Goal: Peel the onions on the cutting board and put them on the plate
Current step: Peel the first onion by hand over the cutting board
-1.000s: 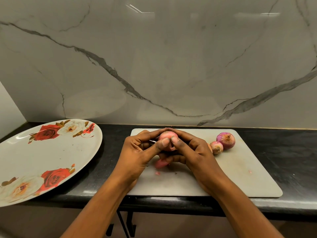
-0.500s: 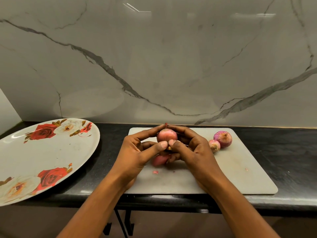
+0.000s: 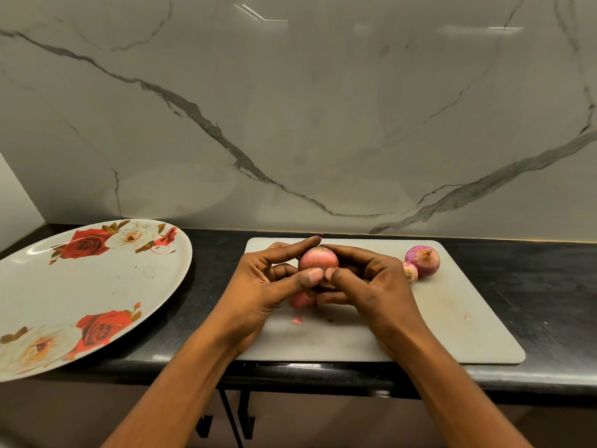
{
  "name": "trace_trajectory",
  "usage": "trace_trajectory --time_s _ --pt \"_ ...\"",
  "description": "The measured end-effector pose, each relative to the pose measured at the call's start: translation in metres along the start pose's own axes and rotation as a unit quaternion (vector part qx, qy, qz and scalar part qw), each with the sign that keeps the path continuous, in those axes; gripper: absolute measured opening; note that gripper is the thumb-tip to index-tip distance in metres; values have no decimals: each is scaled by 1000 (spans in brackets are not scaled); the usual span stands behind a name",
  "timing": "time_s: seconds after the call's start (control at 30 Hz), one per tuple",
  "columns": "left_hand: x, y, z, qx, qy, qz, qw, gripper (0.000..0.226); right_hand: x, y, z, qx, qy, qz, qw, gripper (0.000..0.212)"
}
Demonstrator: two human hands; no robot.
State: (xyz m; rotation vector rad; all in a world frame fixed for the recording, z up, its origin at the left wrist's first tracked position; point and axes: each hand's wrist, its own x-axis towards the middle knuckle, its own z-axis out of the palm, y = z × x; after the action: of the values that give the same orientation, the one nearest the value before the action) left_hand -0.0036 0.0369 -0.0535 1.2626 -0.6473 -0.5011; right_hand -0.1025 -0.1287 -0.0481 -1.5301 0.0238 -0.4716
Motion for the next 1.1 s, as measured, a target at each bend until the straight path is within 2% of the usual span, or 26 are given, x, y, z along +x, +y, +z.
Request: trace_trajectory --time_s 0.2,0.57,0.83,1.1 --pt "-2 -1 0 6 1 -3 1000 55 1 1 0 0 0 -5 1000 44" --pt "-2 1 -3 -13 -13 -18 1000 55 0 1 -1 19 -1 5 1000 37" --pt "-1 0 -1 -2 -7 -6 1000 56 1 5 -2 -22 3 -11 1000 48" --pt "-1 2 2 -52 9 1 999 53 0 5 -2 9 26 -15 999 41"
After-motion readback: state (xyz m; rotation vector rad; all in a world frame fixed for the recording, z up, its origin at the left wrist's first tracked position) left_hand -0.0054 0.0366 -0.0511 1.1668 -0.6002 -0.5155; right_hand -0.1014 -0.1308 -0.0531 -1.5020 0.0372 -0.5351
